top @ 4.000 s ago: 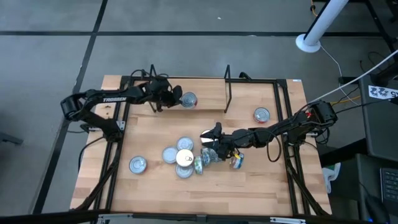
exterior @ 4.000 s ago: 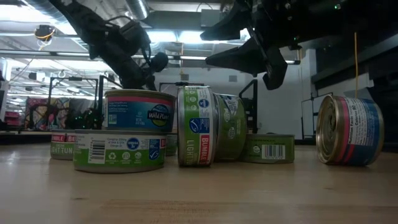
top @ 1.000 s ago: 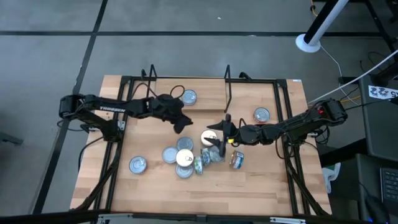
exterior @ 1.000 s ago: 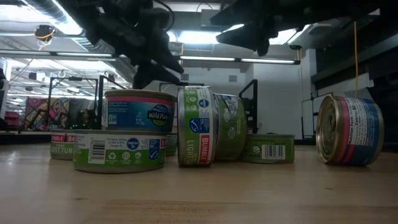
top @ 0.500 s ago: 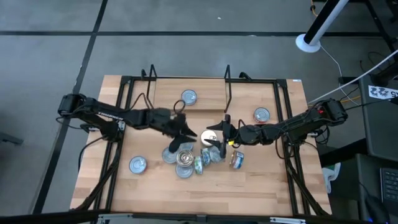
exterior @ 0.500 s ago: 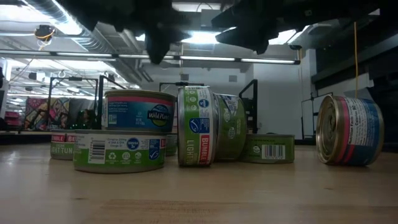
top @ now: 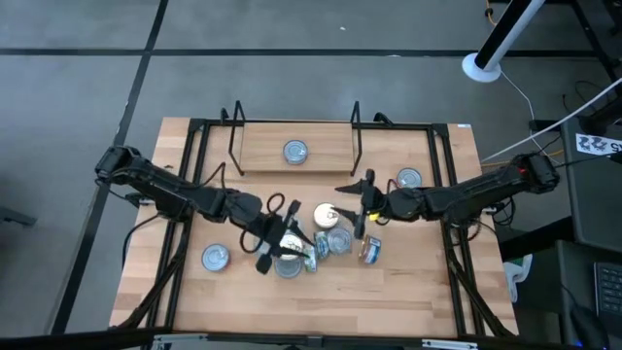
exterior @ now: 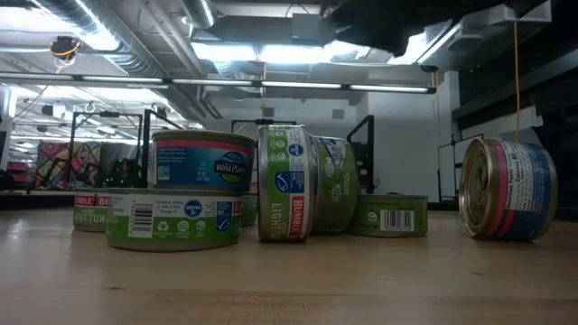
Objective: Stack canned seafood by type on shelf
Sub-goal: Put the green-white tuna can on the shelf
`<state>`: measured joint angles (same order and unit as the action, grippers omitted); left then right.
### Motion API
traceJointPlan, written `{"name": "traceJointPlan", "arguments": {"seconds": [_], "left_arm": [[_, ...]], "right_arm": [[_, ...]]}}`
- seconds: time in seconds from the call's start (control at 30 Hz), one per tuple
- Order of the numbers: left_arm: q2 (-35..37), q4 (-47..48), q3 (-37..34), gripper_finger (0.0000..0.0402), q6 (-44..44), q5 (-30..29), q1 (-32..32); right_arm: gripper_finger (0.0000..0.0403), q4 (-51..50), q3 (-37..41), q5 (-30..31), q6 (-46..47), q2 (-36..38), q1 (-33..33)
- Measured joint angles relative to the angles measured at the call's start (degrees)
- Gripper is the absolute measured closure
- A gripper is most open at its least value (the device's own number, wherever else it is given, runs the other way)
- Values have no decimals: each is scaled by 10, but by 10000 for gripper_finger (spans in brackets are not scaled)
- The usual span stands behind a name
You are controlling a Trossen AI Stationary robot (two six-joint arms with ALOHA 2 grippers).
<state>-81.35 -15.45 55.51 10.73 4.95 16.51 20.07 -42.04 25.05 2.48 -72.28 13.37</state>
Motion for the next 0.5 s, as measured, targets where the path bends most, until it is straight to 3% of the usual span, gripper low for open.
{"name": "traceJointPlan", "arguments": {"seconds": [0.3,0.5], "left_arm": [[-49,1,75,276,-11,-44,3],[-92,6,114,235,43,-90,4]], "right_arm": [[146,-118,0,3,0,120,0],[146,-165,0,3,0,180,0]]}}
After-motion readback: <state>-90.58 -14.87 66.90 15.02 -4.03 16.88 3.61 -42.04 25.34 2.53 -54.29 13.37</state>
